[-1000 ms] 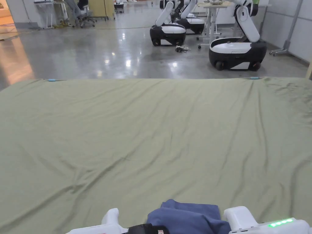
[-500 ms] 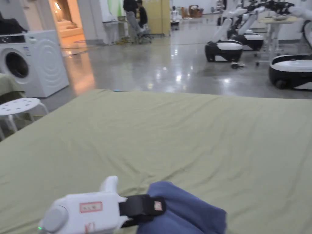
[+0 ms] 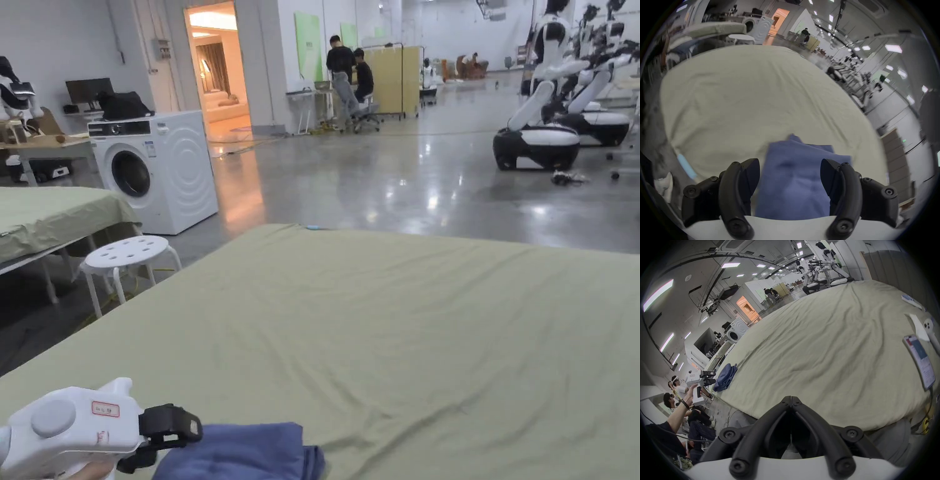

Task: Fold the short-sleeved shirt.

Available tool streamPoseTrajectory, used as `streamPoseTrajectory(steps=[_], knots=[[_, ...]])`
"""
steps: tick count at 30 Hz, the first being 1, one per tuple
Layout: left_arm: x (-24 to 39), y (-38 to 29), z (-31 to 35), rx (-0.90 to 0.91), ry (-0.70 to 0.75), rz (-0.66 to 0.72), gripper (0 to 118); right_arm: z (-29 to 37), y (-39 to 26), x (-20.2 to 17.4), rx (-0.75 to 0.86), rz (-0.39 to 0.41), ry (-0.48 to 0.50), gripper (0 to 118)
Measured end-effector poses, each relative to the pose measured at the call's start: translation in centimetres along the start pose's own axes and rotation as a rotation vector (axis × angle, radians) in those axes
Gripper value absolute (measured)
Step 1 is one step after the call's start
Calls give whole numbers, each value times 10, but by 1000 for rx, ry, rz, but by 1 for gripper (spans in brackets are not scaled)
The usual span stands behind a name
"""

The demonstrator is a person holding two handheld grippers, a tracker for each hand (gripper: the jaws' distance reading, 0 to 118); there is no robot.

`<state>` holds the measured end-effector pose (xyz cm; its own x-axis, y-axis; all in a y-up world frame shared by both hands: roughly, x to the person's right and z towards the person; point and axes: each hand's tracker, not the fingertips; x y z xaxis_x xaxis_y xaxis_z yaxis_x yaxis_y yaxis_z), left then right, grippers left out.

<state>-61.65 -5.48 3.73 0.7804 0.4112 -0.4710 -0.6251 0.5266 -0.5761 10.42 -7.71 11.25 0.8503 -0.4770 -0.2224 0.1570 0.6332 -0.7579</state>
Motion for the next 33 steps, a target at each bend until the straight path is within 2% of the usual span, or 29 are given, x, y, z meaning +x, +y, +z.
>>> streamPoseTrajectory(steps=[3,5,9,13,16,18,21,24,25,26,27,28,31,33], knots=[[22,4,20,81,135,-186,78,12,13,-2,18,66,-30,0],[47,-4,46,152,157,-306,78,21,22,0,56,112,-54,0],[101,-36,113,419,61,-521,78,41,39,6,183,130,-96,0],[159,-91,172,558,-47,-701,78,67,50,0,329,178,-117,0],[202,-135,207,656,-128,-725,78,88,55,-9,417,264,-149,0],[222,-157,217,762,-121,-702,78,100,58,-16,465,312,-170,0],[247,-190,220,874,-100,-734,76,114,60,-21,511,342,-184,0],[270,-216,220,906,-129,-720,72,123,61,-24,568,355,-197,0],[276,-223,219,891,-159,-693,61,124,61,-25,577,358,-198,0],[280,-229,216,899,-199,-664,40,123,63,-24,590,363,-212,0],[285,-234,210,869,-236,-628,15,122,63,-25,617,374,-233,0],[289,-239,203,832,-269,-604,0,119,62,-25,632,391,-241,0],[297,-256,196,839,-271,-602,0,114,62,-28,631,409,-258,0],[304,-262,193,866,-198,-641,0,112,57,-31,640,423,-268,0]])
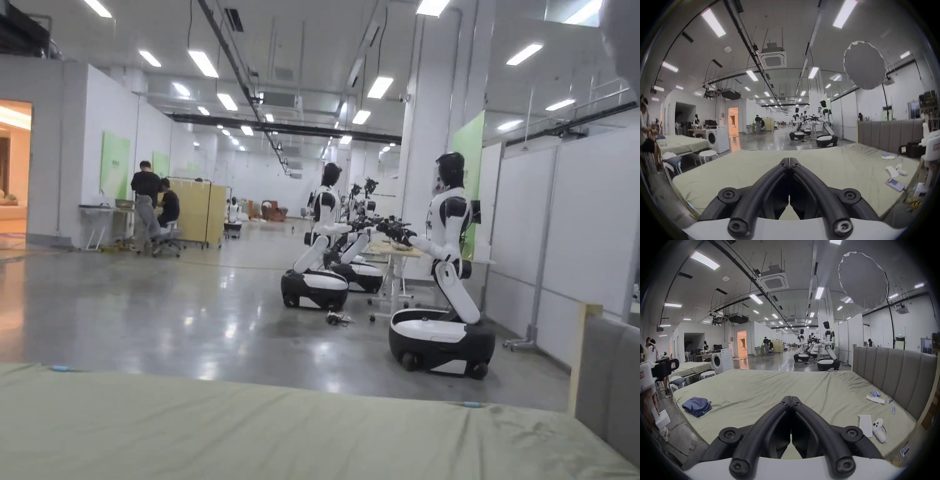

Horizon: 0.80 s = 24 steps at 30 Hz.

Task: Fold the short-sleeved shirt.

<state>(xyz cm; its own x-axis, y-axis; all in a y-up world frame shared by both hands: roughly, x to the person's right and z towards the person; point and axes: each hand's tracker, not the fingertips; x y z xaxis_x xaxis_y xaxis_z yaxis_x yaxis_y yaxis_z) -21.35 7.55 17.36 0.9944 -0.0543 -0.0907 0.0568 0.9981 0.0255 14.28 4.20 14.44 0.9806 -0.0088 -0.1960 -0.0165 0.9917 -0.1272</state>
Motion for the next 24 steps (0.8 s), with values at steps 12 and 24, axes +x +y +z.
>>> streamPoseTrajectory(steps=[12,24], knots=[[4,12,-2,-8,-56,25,0,3,-3,-13,22,8,-25,0],[-3,21,5,8,-77,58,78,8,6,-23,104,-32,-3,90]])
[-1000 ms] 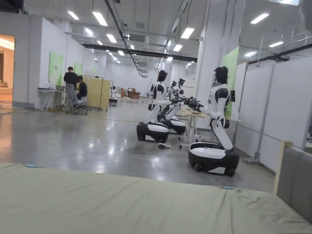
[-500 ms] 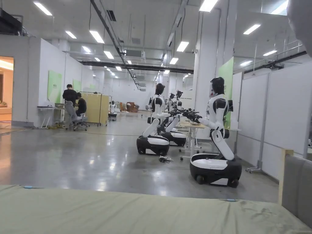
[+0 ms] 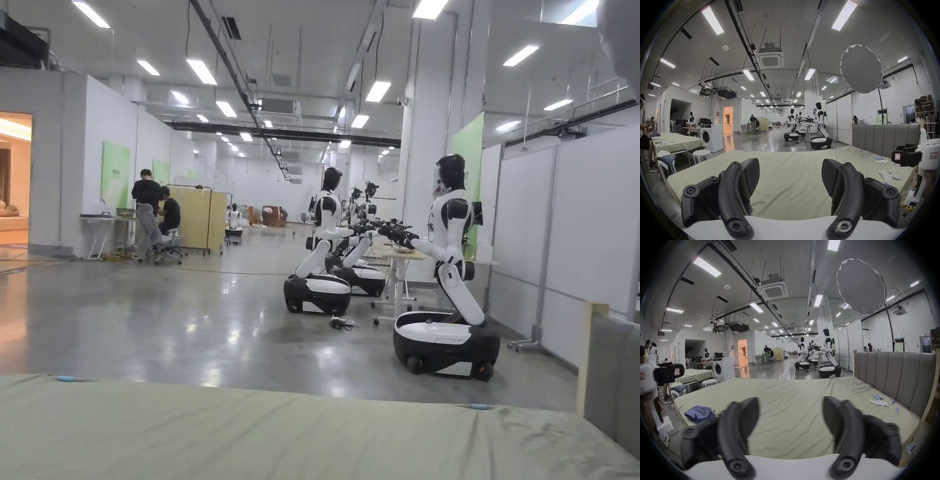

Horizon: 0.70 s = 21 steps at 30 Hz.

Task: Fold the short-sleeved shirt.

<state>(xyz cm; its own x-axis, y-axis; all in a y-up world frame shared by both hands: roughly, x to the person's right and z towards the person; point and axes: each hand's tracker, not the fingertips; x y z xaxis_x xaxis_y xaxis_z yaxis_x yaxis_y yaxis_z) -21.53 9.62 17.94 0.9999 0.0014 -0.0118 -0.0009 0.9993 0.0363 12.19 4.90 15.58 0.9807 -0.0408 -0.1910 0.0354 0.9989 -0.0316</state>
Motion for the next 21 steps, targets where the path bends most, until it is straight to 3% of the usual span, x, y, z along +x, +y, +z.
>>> streamPoseTrajectory(steps=[1,2,3,14,21], knots=[[-1,0,1,5,-2,7,78,-1,0,-3,-7,-1,3,107],[-2,1,2,12,-3,13,78,-2,1,-4,0,-9,1,116],[-3,2,2,14,-2,20,78,-3,2,-5,2,-18,6,118],[-5,7,2,26,67,0,78,2,1,-13,16,-26,18,118],[-10,11,5,18,60,31,78,-5,6,-5,-32,-115,54,118]])
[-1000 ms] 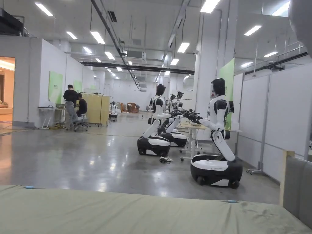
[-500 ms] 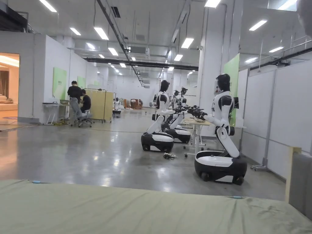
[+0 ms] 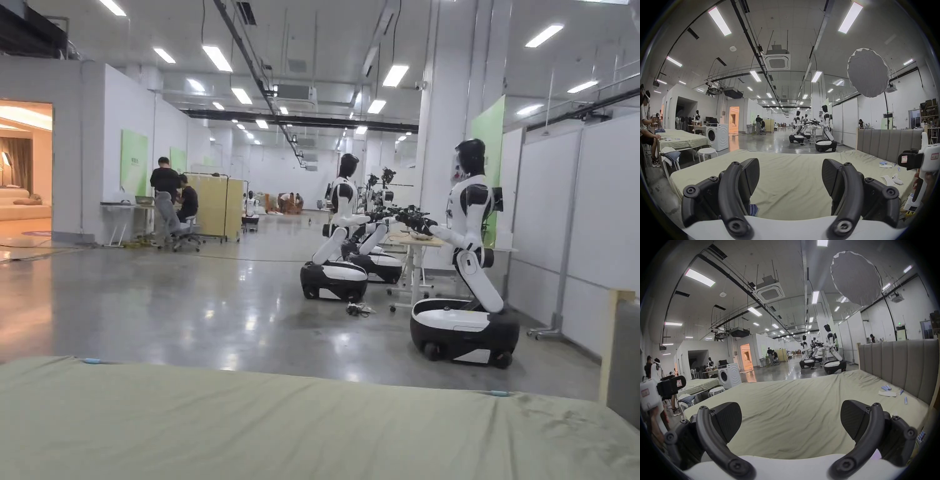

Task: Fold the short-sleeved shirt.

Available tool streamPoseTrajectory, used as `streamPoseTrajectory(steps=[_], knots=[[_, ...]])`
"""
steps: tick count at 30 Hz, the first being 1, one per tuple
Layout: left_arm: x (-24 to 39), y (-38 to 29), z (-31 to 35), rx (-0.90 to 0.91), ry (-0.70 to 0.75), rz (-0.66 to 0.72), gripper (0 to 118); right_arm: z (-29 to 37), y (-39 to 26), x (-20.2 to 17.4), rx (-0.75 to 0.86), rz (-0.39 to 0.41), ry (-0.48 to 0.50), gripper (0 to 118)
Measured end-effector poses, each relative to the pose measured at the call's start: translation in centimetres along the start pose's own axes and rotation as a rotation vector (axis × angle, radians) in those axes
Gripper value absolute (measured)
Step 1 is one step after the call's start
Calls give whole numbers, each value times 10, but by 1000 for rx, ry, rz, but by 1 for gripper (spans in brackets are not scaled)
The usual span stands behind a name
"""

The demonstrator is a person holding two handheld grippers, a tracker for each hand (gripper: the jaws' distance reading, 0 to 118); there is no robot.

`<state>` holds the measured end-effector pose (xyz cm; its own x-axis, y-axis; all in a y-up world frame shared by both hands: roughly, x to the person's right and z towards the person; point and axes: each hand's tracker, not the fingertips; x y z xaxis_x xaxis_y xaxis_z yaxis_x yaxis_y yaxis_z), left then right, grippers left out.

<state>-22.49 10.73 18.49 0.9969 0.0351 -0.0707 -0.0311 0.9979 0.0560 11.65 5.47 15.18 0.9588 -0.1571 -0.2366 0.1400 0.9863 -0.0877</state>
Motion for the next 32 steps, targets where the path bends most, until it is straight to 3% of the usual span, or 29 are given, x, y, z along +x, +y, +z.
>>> streamPoseTrajectory(steps=[3,6,8,10,17,20,24,27,30,32], knots=[[-2,0,-1,-11,-3,16,78,-3,4,-5,-40,-18,-1,118],[-3,-2,-2,-17,-11,30,78,-3,15,-8,-48,-170,46,118],[-3,-1,-2,-18,-19,31,78,-5,30,-12,-93,-281,3,118],[-3,-1,-1,-18,-29,26,78,-6,38,-15,-91,-326,-27,118],[-5,2,-1,-9,-40,65,78,-10,42,-19,-120,-285,-88,118],[-8,4,0,-9,-33,73,78,-10,41,-12,-144,-343,-68,118],[-10,4,1,-17,-38,72,78,-10,39,-2,-138,-402,35,118],[-9,3,2,-19,-36,63,78,-11,34,4,-112,-414,28,118],[-9,3,1,-20,-41,64,78,-9,34,-1,-61,-325,-103,118],[-7,3,0,-22,-44,61,78,-7,33,0,-52,-326,-82,118]])
